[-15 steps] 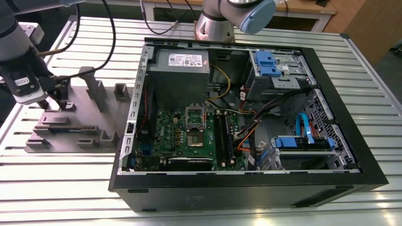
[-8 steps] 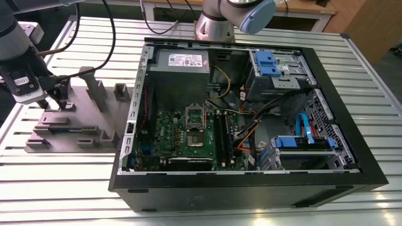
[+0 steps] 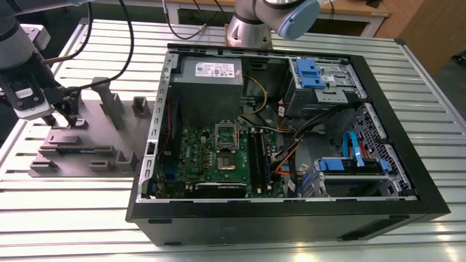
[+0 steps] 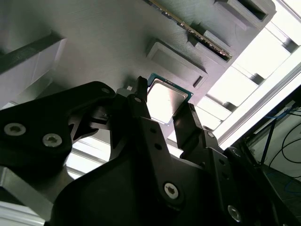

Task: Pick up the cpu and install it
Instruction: 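Pick up the cpu and move it towards the insertion slot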

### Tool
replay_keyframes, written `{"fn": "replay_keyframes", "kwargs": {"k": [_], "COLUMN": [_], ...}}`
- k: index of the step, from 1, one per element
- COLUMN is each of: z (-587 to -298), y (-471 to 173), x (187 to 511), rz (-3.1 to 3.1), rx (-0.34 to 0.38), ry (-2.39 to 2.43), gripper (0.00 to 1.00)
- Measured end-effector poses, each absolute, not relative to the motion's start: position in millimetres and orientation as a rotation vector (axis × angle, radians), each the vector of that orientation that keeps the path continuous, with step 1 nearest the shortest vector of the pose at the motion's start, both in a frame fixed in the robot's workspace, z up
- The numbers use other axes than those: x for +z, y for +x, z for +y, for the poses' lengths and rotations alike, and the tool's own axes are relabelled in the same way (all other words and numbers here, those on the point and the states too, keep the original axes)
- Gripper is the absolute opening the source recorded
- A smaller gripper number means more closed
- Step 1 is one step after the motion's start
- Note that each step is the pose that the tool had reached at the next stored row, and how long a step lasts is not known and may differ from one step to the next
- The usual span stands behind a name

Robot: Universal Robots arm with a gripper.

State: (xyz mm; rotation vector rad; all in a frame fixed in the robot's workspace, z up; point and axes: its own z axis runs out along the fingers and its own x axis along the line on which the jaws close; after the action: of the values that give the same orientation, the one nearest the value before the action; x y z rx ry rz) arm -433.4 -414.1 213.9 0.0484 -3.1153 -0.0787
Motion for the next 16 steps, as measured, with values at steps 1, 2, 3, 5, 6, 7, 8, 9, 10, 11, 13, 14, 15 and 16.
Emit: {"fn": "replay_keyframes", "kwargs": {"k": [1, 2, 3, 5, 6, 7, 8, 9, 10, 11, 13, 14, 15, 16], "z": [-414.1, -414.1, -414.1, -414.1, -414.1, -414.1, -414.1, -414.1, -414.1, -414.1, -414.1, -414.1, -414.1, -414.1], "y": [-433.4, -433.4, -433.4, -433.4, -433.4, -433.4, -433.4, -433.4, -433.4, -433.4, -433.4, -433.4, -433.4, -433.4], "x": [214.0, 214.2, 214.5, 214.8, 215.1, 215.4, 215.8, 216.2, 216.6, 217.4, 219.7, 220.8, 221.9, 222.8], "rz": [-3.115, -3.115, -3.115, -3.115, -3.115, -3.115, -3.115, -3.115, -3.115, -3.115, -3.115, -3.115, -3.115, -3.115], "rx": [-0.079, -0.079, -0.079, -0.079, -0.079, -0.079, -0.079, -0.079, -0.079, -0.079, -0.079, -0.079, -0.079, -0.079], "ry": [0.048, 0.048, 0.048, 0.048, 0.048, 0.048, 0.048, 0.048, 0.048, 0.048, 0.048, 0.049, 0.049, 0.049], "gripper": [0.47, 0.47, 0.47, 0.47, 0.47, 0.47, 0.47, 0.47, 0.47, 0.47, 0.47, 0.47, 0.47, 0.47]}}
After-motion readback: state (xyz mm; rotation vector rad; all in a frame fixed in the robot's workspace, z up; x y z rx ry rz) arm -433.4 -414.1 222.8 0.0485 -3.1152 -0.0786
